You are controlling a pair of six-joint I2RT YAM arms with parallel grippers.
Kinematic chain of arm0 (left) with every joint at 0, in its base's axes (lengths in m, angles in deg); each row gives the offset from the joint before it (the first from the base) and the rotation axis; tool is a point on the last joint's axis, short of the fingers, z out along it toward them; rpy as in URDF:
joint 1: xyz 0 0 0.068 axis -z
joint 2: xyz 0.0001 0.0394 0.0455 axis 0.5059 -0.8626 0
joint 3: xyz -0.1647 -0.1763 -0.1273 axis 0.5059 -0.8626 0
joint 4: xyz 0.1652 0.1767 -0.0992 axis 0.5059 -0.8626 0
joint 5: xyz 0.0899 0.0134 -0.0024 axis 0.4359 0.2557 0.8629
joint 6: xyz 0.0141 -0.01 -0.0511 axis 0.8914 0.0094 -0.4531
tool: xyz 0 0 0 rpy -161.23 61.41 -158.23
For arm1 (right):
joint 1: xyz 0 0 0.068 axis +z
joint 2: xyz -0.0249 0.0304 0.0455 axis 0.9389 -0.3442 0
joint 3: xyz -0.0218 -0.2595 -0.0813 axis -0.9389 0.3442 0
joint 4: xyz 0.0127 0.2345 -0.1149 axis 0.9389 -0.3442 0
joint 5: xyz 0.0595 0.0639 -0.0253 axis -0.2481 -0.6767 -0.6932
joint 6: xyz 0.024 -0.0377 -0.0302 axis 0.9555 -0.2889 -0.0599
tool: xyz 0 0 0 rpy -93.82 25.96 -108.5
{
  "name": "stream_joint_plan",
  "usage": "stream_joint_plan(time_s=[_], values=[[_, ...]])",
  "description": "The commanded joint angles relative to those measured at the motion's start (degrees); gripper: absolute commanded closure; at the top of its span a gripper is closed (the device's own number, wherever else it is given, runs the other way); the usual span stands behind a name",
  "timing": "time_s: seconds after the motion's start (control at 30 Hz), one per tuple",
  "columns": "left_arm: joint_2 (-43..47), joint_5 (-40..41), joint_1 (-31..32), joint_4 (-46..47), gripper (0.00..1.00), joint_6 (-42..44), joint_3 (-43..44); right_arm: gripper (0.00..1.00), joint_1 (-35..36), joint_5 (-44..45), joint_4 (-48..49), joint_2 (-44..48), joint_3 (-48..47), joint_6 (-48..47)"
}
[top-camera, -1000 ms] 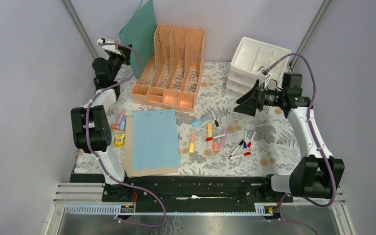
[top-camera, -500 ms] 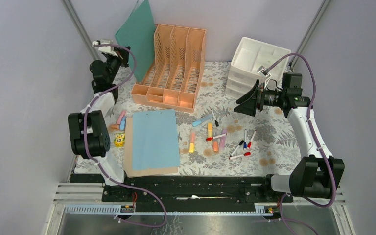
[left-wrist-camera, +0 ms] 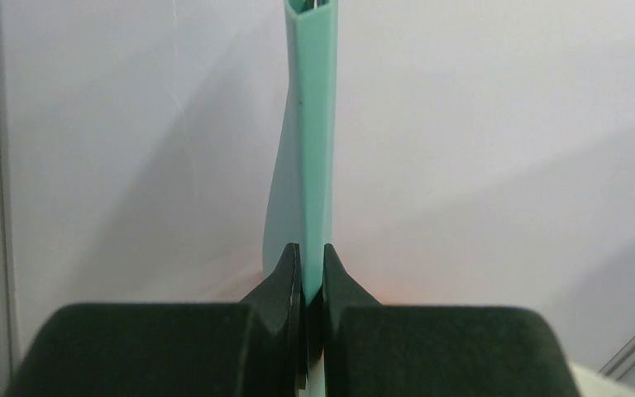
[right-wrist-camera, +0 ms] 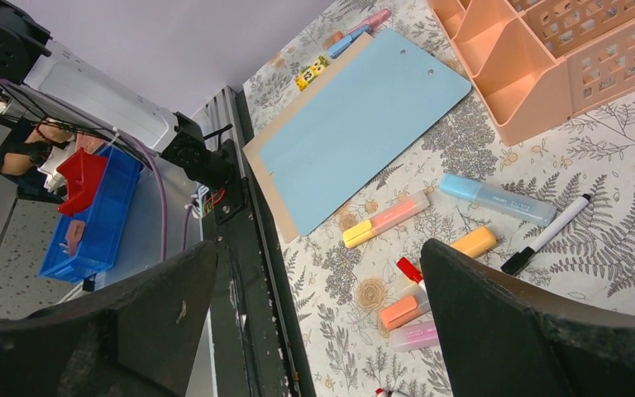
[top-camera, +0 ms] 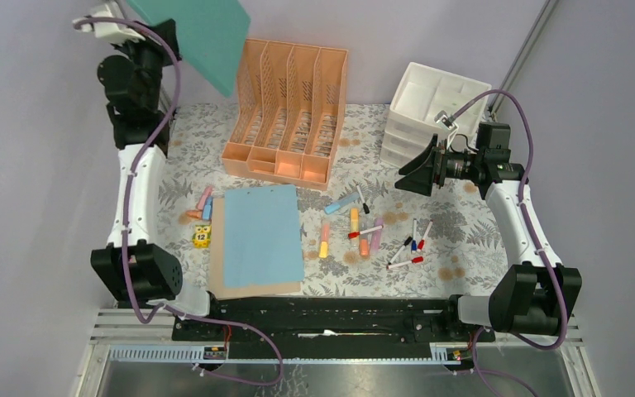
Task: Organize the desk
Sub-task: Place the folder in the storage box.
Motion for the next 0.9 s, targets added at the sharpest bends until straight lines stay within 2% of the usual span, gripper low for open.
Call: stream_joint_plan(time_s=[0.0, 0.1, 0.23, 0.3, 0.43, 0.53, 0.87], values=[[1.46, 7.67, -0.57, -13.98, 1.0, -9.42, 10.92, 0.0, -0.38, -2.27, 2.68, 0.78, 0.29, 1.49], [-1.21, 9.29, -1.92, -24.99, 1.0, -15.55, 19.26, 0.0, -0.38, -2.47, 3.43, 1.3, 0.77, 2.28], [-5.61, 3.24, -5.3, -31.99, 1.0, -25.36, 28.31, 0.0, -0.38, -2.66, 4.02, 1.76, 0.99, 2.81], [-7.01, -1.46, -7.69, -31.79, 1.0, -31.71, 29.58, 0.0, -0.38, -2.71, 3.95, 2.09, 1.01, 2.83], [-8.5, -5.6, -9.7, -30.24, 1.0, -36.36, 28.44, 0.0, -0.38, -2.66, 4.0, 2.77, 1.27, 2.8], [-10.03, -11.44, -11.53, -25.84, 1.0, -42.93, 25.38, 0.0, -0.38, -2.7, 4.05, 3.17, 1.44, 2.88], [-13.67, -12.17, -12.05, -25.04, 1.0, -38.76, 24.25, 0.0, -0.38, -2.89, 4.07, 3.37, 1.45, 2.76]])
